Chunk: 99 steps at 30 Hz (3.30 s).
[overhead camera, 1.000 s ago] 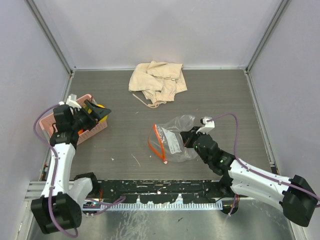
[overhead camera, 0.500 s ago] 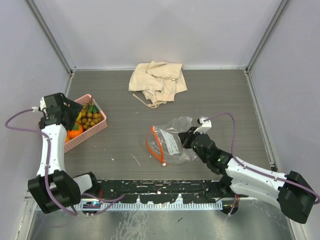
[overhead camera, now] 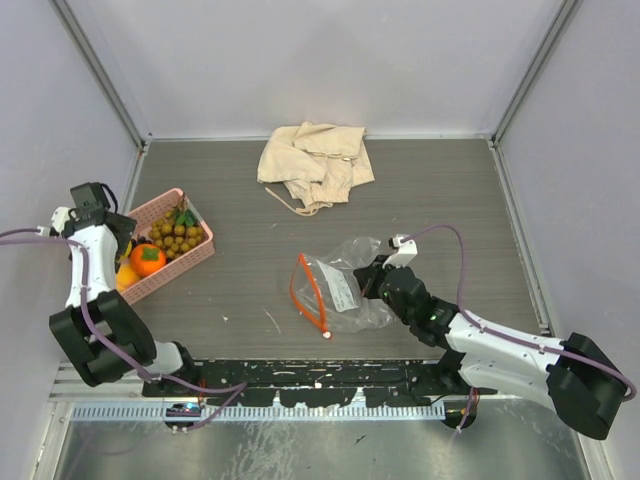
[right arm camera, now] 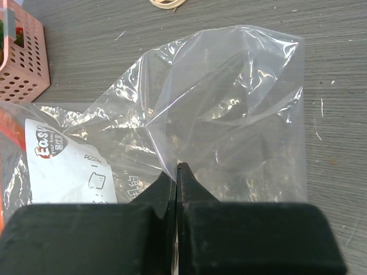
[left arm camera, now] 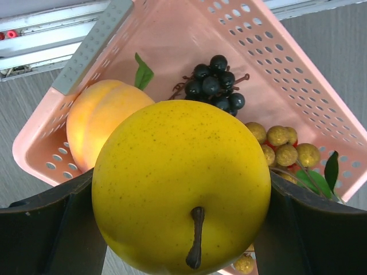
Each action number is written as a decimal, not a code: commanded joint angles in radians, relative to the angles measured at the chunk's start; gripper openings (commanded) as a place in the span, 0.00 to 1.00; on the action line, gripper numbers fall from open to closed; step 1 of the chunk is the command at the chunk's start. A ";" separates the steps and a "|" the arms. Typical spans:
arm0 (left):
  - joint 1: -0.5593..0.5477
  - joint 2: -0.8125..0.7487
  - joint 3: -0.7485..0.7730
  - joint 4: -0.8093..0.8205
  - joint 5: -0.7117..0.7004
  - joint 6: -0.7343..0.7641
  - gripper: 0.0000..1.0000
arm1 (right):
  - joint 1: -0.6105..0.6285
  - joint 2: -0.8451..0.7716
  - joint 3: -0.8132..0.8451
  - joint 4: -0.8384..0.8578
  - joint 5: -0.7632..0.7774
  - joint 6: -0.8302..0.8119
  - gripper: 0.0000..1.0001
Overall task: Open the zip-top bag and remove the fake food
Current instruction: Place the fake fruit in the bin, then pick up the zipper food storage bag at the center of the board.
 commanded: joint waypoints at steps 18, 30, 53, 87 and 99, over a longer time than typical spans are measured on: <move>0.057 0.079 0.093 -0.027 0.095 0.013 0.98 | -0.003 0.023 0.017 0.063 -0.026 0.014 0.01; -0.019 -0.243 -0.102 0.193 0.365 0.111 0.98 | -0.003 -0.021 -0.005 0.094 -0.042 0.020 0.01; -0.537 -0.519 -0.523 0.833 0.984 0.069 0.98 | -0.014 -0.081 -0.041 0.098 -0.038 0.047 0.01; -1.203 -0.607 -0.658 0.837 0.476 0.078 0.98 | -0.049 -0.137 -0.067 0.067 -0.062 0.067 0.04; -1.325 -0.563 -0.650 0.833 0.333 0.096 0.99 | -0.058 -0.152 -0.075 0.060 -0.072 0.068 0.04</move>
